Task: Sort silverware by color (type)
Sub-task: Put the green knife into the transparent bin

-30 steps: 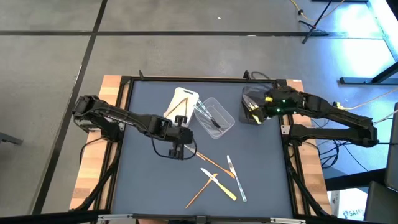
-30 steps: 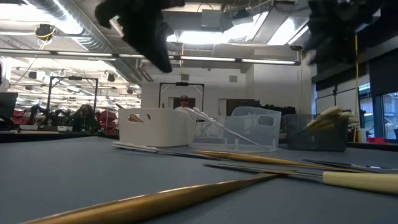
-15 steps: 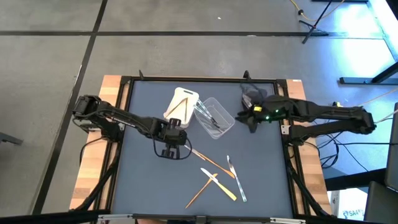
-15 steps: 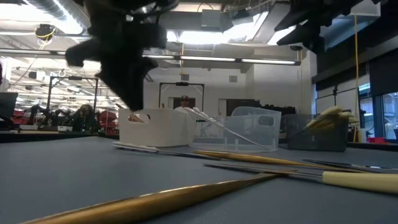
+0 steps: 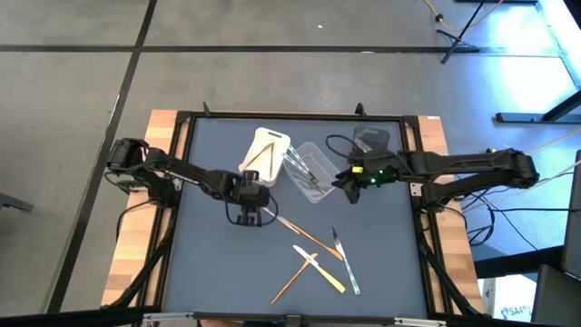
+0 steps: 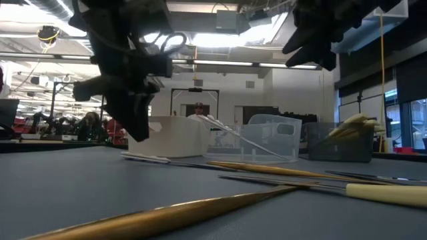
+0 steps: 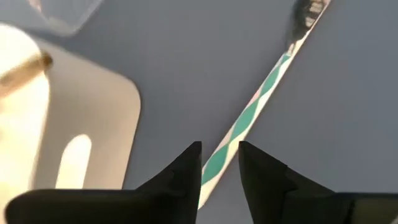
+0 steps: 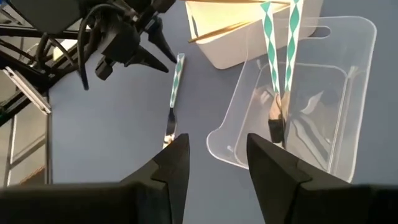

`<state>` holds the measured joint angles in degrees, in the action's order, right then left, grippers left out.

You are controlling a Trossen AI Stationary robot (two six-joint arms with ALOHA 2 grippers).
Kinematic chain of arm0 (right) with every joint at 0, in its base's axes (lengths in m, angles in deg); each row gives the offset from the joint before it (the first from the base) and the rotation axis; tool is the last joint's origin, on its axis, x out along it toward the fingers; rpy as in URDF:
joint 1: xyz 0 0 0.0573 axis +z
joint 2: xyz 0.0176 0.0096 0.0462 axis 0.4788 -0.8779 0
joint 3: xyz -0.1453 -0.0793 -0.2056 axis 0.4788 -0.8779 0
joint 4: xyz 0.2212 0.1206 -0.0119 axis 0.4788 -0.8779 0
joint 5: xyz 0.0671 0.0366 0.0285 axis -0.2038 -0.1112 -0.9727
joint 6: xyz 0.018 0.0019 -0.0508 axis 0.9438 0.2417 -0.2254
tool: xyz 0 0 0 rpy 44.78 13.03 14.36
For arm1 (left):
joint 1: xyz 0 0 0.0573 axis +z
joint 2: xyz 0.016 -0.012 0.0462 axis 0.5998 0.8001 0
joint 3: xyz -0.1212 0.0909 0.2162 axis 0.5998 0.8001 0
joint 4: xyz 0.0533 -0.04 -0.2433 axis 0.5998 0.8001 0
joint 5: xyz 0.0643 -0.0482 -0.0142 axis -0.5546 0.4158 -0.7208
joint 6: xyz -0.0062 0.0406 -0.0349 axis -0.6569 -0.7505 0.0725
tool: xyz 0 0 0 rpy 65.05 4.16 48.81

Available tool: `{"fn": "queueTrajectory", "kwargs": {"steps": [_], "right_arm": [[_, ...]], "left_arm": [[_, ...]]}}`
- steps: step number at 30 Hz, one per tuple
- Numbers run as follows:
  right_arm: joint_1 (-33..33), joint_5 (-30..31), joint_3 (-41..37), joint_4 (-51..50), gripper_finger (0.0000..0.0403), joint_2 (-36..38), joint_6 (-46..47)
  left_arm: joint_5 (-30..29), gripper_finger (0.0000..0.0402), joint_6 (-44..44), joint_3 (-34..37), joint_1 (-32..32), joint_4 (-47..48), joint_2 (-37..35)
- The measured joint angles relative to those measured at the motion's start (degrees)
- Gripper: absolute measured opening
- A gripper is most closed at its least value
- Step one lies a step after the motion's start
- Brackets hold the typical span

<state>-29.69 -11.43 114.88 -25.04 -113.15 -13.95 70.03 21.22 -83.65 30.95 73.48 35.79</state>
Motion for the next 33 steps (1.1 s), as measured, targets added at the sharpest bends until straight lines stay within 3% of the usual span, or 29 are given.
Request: {"fn": "queueTrajectory", "kwargs": {"steps": [9,33], "right_arm": [[0.0,0.0,0.0,0.0,0.0147,-1.4,-0.1],[0.0,0.0,0.0,0.0,0.0147,-1.4,-1.5]], "left_arm": [[4.1,0.0144,-0.5,2.3,1.3,-1.9,0.0],[3.2,0.0146,-0.5,8.0,1.3,-9.3,0.0]]}}
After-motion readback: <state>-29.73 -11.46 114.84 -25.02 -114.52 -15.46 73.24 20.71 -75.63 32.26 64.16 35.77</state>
